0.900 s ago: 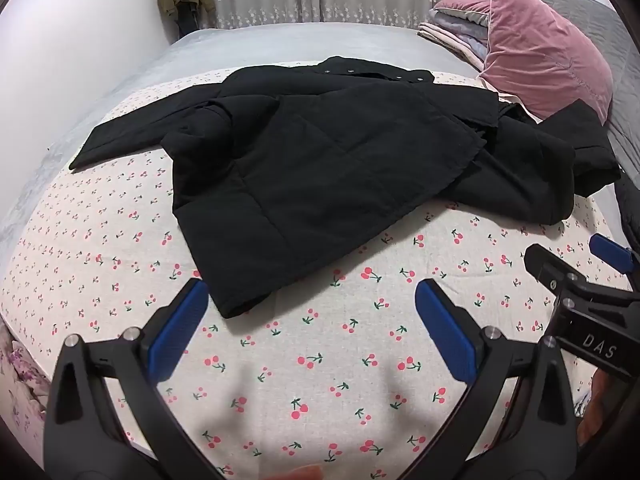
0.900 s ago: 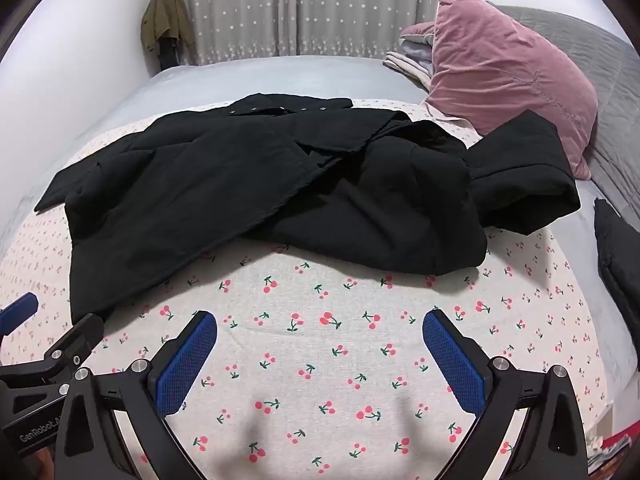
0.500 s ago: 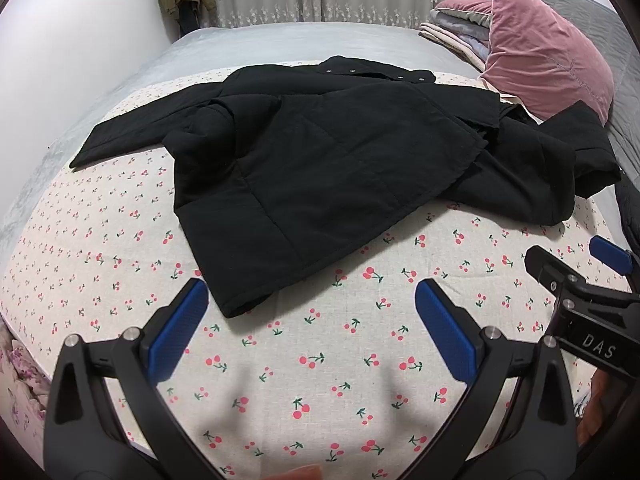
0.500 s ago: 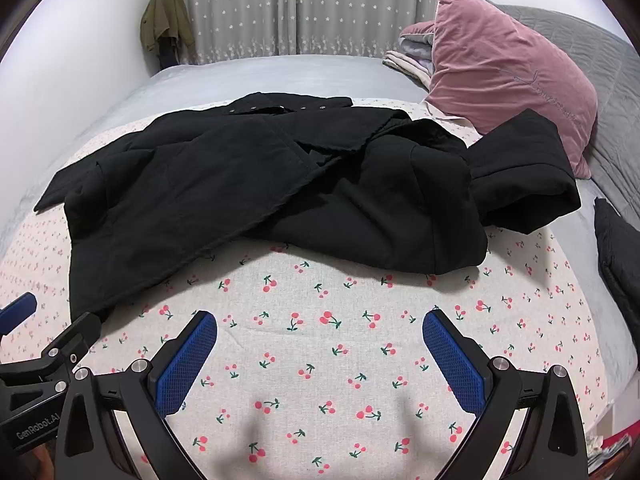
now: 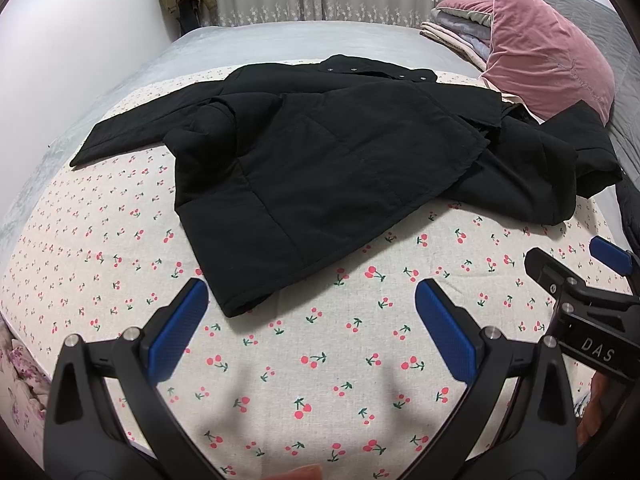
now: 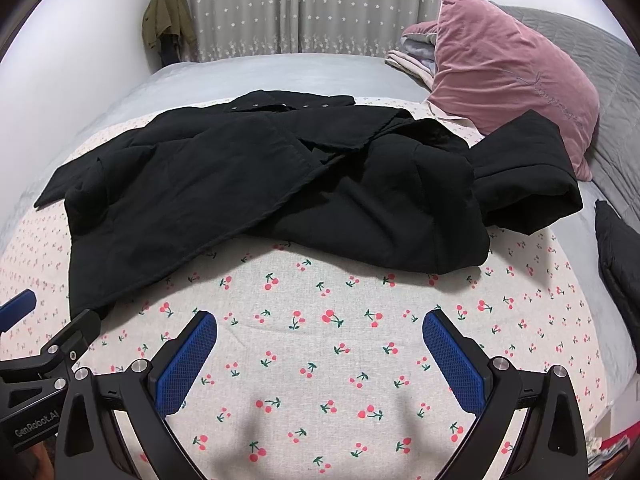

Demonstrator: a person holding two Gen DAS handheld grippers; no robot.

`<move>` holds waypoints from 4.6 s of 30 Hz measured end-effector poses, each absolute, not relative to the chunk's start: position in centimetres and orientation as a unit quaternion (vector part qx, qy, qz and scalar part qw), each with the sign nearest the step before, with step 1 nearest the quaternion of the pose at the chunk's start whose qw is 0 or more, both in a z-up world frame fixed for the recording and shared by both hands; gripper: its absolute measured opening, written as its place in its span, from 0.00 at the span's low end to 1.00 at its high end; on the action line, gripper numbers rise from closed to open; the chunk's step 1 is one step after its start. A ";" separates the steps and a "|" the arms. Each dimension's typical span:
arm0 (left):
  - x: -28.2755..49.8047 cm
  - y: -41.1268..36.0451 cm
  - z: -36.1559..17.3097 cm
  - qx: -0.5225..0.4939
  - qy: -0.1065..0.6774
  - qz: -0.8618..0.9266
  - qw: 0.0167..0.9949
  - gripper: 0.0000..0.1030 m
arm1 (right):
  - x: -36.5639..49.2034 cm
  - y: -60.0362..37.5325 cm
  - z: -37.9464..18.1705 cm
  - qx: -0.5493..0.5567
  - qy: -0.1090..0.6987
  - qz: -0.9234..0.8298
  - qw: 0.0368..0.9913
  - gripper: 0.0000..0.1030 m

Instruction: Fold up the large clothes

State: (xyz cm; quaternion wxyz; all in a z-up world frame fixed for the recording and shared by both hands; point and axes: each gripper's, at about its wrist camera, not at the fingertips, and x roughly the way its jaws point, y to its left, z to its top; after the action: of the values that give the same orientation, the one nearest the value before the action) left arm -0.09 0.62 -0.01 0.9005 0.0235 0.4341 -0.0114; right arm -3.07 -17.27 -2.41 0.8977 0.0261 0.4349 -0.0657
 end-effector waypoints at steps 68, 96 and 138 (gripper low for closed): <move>0.5 12.4 3.0 -0.196 0.390 -0.261 0.861 0.08 | -1.2 -30.2 -2.4 0.210 0.400 -0.056 0.890 1.00; 1.8 24.9 -7.4 -0.185 0.565 -0.106 0.797 0.63 | 7.5 -37.8 -6.5 0.395 0.421 -0.064 0.814 0.56; 1.0 27.7 -7.1 -0.086 0.589 -0.084 0.799 0.59 | -12.6 -35.6 -5.2 0.221 0.560 0.019 0.798 0.82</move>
State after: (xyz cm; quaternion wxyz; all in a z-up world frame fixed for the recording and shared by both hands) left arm 1.03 27.74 -7.11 0.7989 -0.0861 0.5894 -0.0835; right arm -12.57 -35.63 -5.19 0.7981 0.2210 0.5602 0.0193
